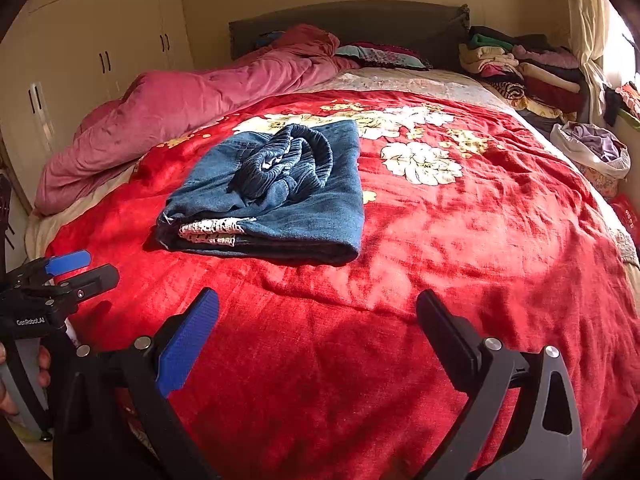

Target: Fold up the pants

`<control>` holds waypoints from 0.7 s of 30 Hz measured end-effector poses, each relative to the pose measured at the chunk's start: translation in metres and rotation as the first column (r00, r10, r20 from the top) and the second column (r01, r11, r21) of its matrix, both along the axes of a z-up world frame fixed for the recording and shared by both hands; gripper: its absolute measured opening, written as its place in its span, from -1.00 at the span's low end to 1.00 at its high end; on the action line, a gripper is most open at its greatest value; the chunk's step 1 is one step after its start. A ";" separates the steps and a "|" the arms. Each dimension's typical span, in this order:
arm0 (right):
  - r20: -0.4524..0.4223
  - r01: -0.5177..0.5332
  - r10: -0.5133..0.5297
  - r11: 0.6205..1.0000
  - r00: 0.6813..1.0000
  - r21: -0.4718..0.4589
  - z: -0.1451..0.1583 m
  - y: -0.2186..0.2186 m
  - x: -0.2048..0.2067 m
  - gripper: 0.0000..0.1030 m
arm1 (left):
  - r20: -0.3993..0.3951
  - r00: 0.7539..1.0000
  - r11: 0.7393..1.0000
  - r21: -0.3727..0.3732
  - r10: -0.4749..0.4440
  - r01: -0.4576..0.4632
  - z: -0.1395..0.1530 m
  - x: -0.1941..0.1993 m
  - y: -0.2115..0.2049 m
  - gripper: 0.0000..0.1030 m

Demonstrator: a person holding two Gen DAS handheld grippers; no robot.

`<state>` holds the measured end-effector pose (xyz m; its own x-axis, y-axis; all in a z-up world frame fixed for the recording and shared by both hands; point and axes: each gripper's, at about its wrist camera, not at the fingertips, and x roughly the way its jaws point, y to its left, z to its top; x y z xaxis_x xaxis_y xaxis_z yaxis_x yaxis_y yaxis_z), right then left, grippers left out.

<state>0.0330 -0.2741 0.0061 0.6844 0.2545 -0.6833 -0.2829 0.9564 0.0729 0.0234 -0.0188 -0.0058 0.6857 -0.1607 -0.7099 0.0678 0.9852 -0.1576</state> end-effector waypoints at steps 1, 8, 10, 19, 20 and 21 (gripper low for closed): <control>0.001 -0.002 0.002 1.000 1.000 -0.003 0.000 0.000 0.000 0.91 | -0.001 1.000 1.000 -0.001 0.000 0.000 0.000 0.000 0.001 0.81; 0.009 0.000 0.001 1.000 1.000 -0.024 -0.001 0.002 0.000 0.91 | 0.000 1.000 1.000 0.003 0.001 -0.001 0.001 0.000 0.001 0.81; 0.007 0.000 0.001 1.000 1.000 -0.022 -0.001 0.001 0.000 0.91 | 0.000 1.000 1.000 0.002 0.002 -0.002 0.001 0.001 0.003 0.81; 0.007 0.003 -0.003 1.000 1.000 -0.020 -0.002 0.001 -0.001 0.91 | 0.005 1.000 1.000 0.006 0.006 -0.006 0.003 0.000 0.002 0.81; 0.006 0.003 -0.003 1.000 1.000 -0.020 -0.002 0.001 -0.001 0.91 | 0.004 1.000 1.000 0.006 0.006 -0.006 0.004 0.000 0.003 0.81; 0.006 0.003 -0.003 1.000 1.000 -0.019 -0.002 0.001 -0.001 0.91 | 0.004 1.000 1.000 0.008 0.006 -0.006 0.003 0.000 0.002 0.81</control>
